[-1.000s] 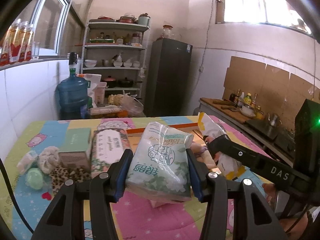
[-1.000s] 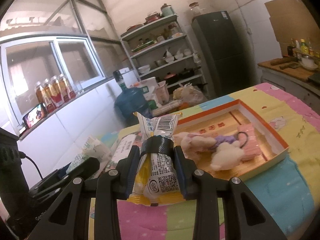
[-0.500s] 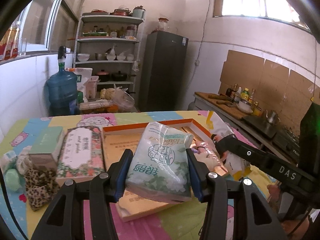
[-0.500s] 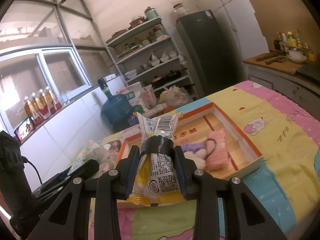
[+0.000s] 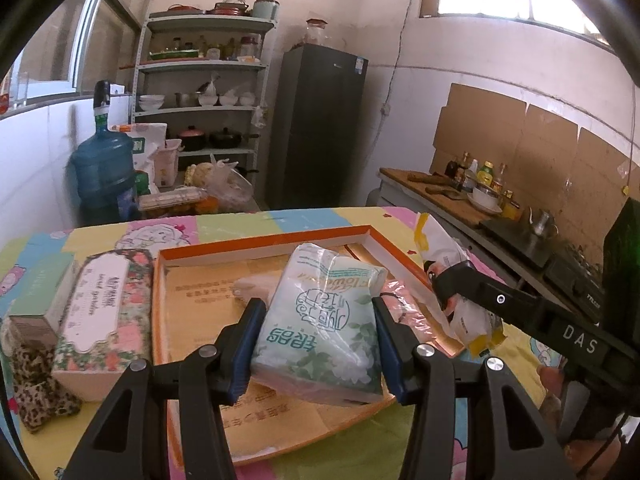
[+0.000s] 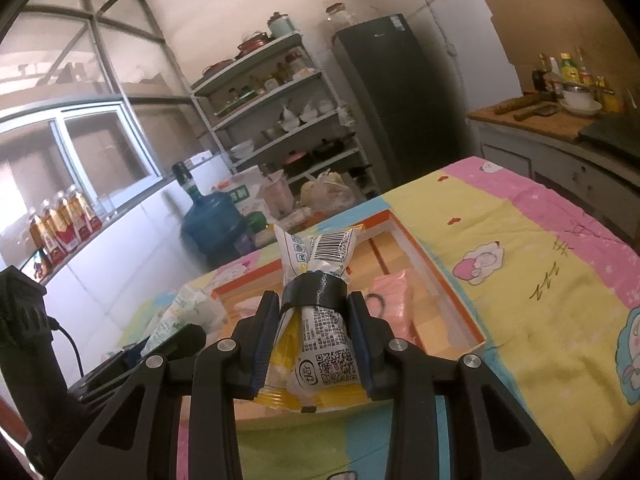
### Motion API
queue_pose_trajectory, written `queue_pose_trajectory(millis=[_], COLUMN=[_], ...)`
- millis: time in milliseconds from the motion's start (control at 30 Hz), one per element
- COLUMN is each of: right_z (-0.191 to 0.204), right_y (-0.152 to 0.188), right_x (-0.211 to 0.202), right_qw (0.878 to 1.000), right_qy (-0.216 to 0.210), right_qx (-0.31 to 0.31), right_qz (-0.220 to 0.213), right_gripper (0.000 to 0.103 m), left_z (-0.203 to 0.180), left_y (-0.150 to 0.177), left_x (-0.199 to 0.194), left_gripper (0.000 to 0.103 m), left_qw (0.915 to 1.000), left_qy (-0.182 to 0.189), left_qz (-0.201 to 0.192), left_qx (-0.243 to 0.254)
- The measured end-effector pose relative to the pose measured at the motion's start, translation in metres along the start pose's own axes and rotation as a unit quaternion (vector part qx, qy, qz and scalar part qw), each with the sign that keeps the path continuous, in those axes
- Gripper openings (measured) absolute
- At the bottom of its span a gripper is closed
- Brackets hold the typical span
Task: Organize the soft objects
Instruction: 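Carry the snack bag with right tool while left tool carries the tissue pack over the box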
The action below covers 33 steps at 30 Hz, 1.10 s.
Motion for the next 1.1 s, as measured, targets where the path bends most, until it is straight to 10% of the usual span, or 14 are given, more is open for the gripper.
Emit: queue_pose_trajectory(millis=[1100], right_z=[-0.035], right_y=[0.015], right_x=[0.055], right_qw=[0.998], right_qy=[0.023], right_qx=[0.024], right_qz=[0.056], right_gripper=[0.039], left_z=[-0.015], left_y=[0.023], left_x=[0.049], left_gripper=[0.054], left_qw=[0.9976], left_qy=[0.038], left_qz=[0.057], left_qx=[-0.011])
Point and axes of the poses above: each gripper's, at about its wrist camera, not at the fingertips, and x roughly the way its jaws point, z to its left, y to its underside, the point moved 2 cm from there along x, roughly the way its jaws point, and after that the axes turned 7 degrees about -z, right-handed, at the moved point
